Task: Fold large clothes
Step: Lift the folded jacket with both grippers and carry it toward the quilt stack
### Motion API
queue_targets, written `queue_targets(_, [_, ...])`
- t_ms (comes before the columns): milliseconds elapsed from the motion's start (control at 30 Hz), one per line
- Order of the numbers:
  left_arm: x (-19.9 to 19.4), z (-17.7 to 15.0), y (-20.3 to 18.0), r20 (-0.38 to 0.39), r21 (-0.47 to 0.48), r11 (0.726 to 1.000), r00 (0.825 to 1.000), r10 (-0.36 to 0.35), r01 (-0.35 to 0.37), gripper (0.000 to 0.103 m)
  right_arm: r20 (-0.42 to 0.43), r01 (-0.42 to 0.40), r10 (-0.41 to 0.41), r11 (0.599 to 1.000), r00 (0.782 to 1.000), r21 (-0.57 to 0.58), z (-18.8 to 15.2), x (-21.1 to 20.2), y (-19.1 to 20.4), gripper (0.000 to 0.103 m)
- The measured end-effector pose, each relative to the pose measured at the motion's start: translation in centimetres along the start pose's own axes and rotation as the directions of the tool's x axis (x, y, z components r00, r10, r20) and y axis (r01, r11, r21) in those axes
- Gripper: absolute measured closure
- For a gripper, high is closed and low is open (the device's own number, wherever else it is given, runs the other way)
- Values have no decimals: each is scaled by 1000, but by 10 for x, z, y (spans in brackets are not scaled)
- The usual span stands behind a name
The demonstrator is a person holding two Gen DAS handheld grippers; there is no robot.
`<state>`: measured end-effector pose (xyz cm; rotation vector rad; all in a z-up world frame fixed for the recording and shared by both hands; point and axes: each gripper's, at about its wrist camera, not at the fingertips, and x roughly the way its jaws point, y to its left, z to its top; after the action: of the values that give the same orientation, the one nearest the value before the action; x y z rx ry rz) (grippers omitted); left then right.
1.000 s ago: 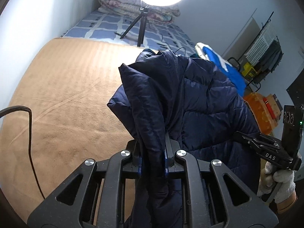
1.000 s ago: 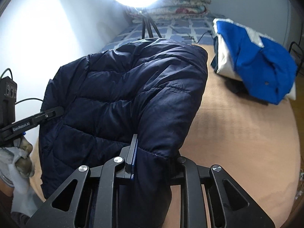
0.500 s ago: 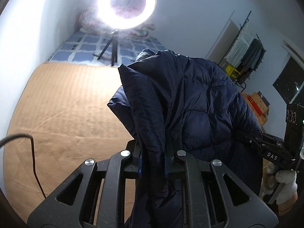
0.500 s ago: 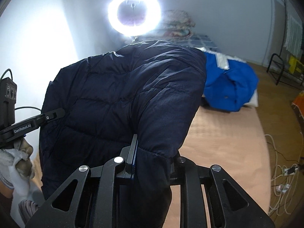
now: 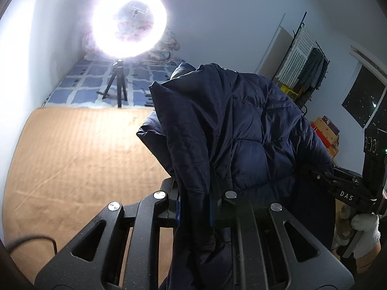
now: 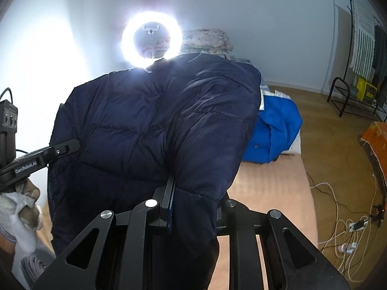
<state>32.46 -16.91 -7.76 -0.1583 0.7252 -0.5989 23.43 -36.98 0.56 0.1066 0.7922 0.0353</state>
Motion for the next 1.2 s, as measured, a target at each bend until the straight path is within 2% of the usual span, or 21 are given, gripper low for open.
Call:
queue_targets(233, [58,29,-25,-17,44,999,1000,-10,10,90,11,8,-8,999,1000,41,19,25,-56,85])
queue_targets(400, [118,51,-43,-41,73,996,998,-41,44,90,13,18,-19,997,1000,69,31,48,-100,85])
queue_targets(700, [223,79,-52,-81,53,992,991,-109,114,90,15,23,-26,990,1000,136,48,97,-167,85])
queue_targets(900, [269,95,-65,-85,86,991,992,-98,105,90,1,55,-55,990,998,127,67,123,-195,85])
queue_targets(1200, [320,139,-78,-54,102,992,996,-67,72,90,16,47,-49,992,999,119,107,162,-236,85])
